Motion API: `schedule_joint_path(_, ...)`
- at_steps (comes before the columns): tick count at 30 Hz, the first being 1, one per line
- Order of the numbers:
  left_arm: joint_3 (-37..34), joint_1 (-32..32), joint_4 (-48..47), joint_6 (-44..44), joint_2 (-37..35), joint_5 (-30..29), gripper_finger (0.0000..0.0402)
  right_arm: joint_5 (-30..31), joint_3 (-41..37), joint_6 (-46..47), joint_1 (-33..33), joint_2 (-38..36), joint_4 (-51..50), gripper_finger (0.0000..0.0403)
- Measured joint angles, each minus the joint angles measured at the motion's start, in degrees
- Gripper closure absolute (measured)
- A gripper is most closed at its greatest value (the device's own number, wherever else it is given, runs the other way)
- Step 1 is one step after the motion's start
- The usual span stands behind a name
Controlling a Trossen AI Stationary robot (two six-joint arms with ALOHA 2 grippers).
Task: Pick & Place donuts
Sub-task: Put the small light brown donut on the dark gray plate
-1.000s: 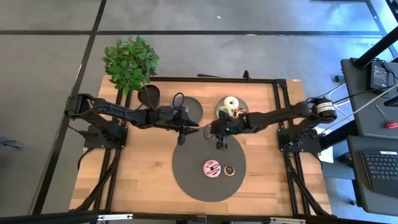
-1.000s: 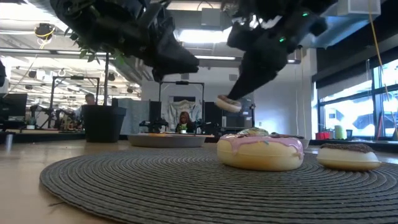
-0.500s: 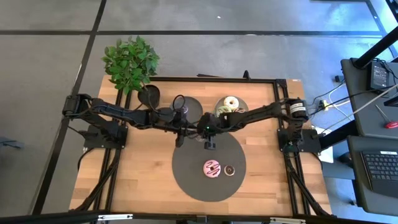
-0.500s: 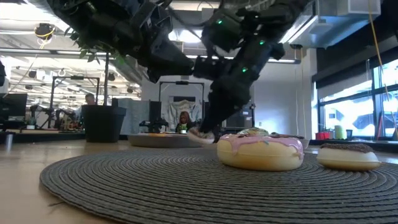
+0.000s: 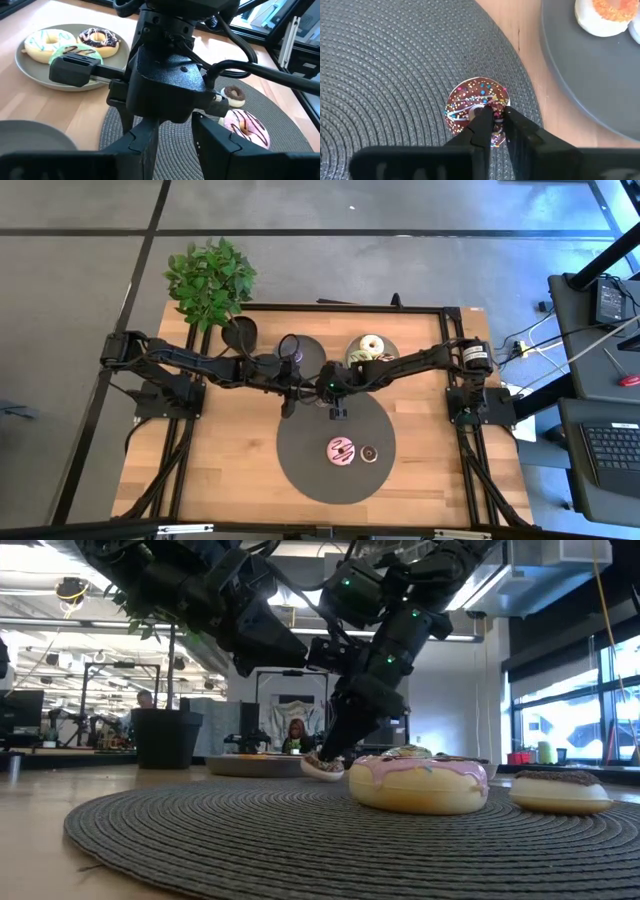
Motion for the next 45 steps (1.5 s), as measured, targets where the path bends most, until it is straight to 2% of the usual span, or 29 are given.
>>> schedule_joint_path(10,0.1,0.1,0.0,0.0,0.0,-0.6,0.0289,-0.2,0.0,2.5,0.1,-1.0,-1.4,0.0278)
schedule_joint_path(15,0.1,0.1,-0.5,0.0,0.0,-1.2,0.0287,-0.3,0.0,7.5,0.8,-7.2,-10.8,0.0270)
schedule_joint_path(19,0.1,0.1,-2.8,0.0,0.0,-1.4,0.0286,4.3,-1.9,10.0,3.2,-12.5,-14.7,0.0269)
schedule_joint_path(22,-0.2,-0.1,-4.0,0.5,0.0,-1.4,0.0288,8.8,-7.3,12.0,5.3,-17.6,-12.7,0.0269)
schedule_joint_path(26,-1.0,-0.2,-4.0,0.7,0.0,-1.5,0.0290,8.4,-16.4,15.3,7.0,-26.3,-5.1,0.0269)
schedule_joint_path(29,-1.2,-0.2,-3.0,0.1,0.0,-5.2,0.0288,8.5,-22.8,16.8,7.8,-32.8,0.0,0.0269)
schedule_joint_path(31,-1.2,-0.2,-2.8,0.1,0.0,-7.1,0.0287,10.4,-26.5,17.8,8.1,-36.6,2.9,0.0269)
schedule_joint_path(34,-1.2,-0.2,-2.5,0.3,0.3,-6.0,0.0286,12.4,-31.0,18.2,8.1,-41.3,7.7,0.0269)
schedule_joint_path(39,-1.1,-0.4,4.8,2.8,2.7,-3.9,0.0285,12.5,-34.6,17.8,8.1,-45.4,13.3,0.0269)
schedule_joint_path(42,-1.1,-0.6,10.4,6.2,5.0,-3.2,0.0285,12.5,-34.9,17.7,8.1,-46.0,13.4,0.0269)
schedule_joint_path(45,-1.1,-0.4,12.1,7.0,6.7,-2.0,0.0285,12.5,-34.9,17.8,8.1,-45.8,13.8,0.0269)
